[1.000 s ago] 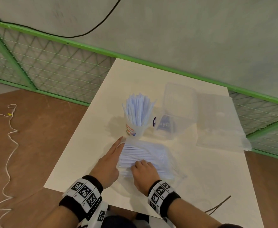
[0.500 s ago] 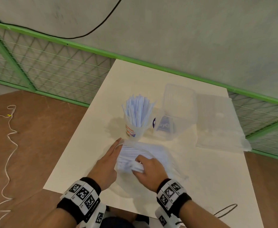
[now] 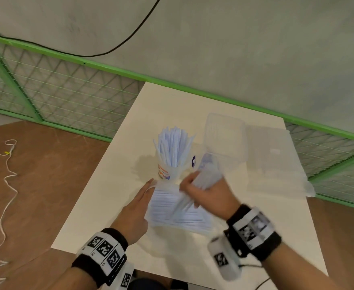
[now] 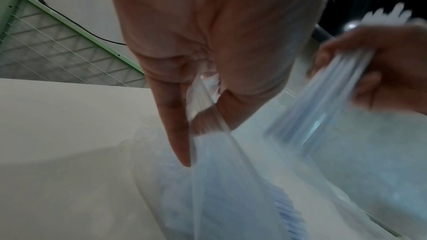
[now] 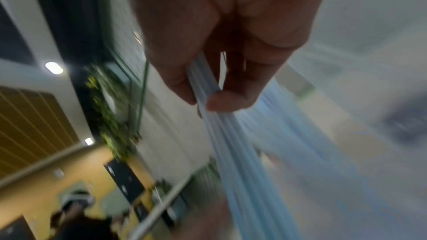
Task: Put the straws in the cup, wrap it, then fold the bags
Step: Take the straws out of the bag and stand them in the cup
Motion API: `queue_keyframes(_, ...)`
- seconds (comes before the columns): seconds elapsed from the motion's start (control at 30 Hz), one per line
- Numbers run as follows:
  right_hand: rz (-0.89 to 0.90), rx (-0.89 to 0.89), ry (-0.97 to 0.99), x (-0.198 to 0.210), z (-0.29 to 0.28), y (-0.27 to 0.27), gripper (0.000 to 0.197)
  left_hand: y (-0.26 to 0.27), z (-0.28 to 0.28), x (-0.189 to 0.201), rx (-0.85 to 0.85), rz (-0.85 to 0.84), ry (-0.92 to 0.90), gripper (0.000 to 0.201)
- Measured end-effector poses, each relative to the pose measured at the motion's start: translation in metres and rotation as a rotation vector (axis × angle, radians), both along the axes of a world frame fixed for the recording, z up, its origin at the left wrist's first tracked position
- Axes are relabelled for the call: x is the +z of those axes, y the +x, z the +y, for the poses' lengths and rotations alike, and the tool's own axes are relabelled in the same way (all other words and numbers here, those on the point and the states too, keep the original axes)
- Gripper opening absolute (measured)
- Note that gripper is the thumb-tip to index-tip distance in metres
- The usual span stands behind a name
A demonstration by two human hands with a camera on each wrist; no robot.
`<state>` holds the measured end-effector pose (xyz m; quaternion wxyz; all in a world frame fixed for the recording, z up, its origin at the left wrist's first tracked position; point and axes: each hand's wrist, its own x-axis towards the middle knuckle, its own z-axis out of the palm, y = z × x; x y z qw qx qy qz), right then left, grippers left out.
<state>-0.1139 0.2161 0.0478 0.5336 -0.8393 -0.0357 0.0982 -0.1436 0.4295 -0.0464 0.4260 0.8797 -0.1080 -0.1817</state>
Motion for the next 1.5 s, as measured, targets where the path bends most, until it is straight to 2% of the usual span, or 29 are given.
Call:
queue_keyframes(0.13,-0.316,-0.115,-0.028,0.100,-0.009,0.046,0.015,-0.001,0.000,0.005,0.012,0.018,-0.004,0.102)
queue_keyframes(0.2,-0.437,-0.184,-0.111,0.124,-0.012,0.067,0.014,-0.001,0.000,0.005,0.008,0.005,-0.007,0.102)
queue_keyframes(0.27,-0.489,-0.215,-0.183,0.127,-0.009,0.085,0.015,0.000,0.000,0.006,0.002,-0.013,-0.001,0.101)
queue_keyframes(0.4,-0.457,-0.173,-0.323,0.090,0.007,0.106,0.018,0.002,0.001,0.006,0.000,-0.023,0.004,0.101)
queue_keyframes(0.57,-0.253,-0.100,-0.377,0.037,0.015,0.113,0.027,0.003,0.001,0.005,0.004,-0.012,0.000,0.102)
queue_keyframes(0.7,-0.308,-0.191,-0.319,0.037,0.011,0.104,0.065,0.004,0.001,0.005,0.006,0.011,-0.009,0.102)
queue_keyframes(0.83,-0.426,-0.302,-0.219,0.027,0.012,0.070,0.070,0.006,0.002,0.003,0.004,0.030,-0.017,0.103)
queue_keyframes(1.0,-0.267,-0.154,-0.191,-0.016,0.030,0.026,0.115,0.004,0.005,0.004,-0.003,0.023,-0.023,0.106)
queue_keyframes(1.13,-0.310,-0.144,-0.268,-0.033,0.043,0.054,0.136,0.004,0.004,0.003,-0.007,0.049,-0.005,0.104)
queue_keyframes(1.27,-0.407,-0.123,-0.426,-0.033,0.048,0.090,0.140,0.004,0.005,0.003,-0.019,0.026,0.008,0.102)
queue_keyframes(1.33,-0.423,-0.105,-0.463,-0.032,0.049,0.101,0.136,0.003,0.007,0.004,-0.024,0.025,0.010,0.102)
queue_keyframes(1.4,-0.452,-0.074,-0.497,-0.032,0.050,0.108,0.124,0.003,0.007,0.005,-0.027,0.025,0.017,0.102)
queue_keyframes(1.5,-0.480,-0.041,-0.533,-0.035,0.052,0.110,0.093,0.002,0.008,0.005,-0.021,0.024,0.011,0.103)
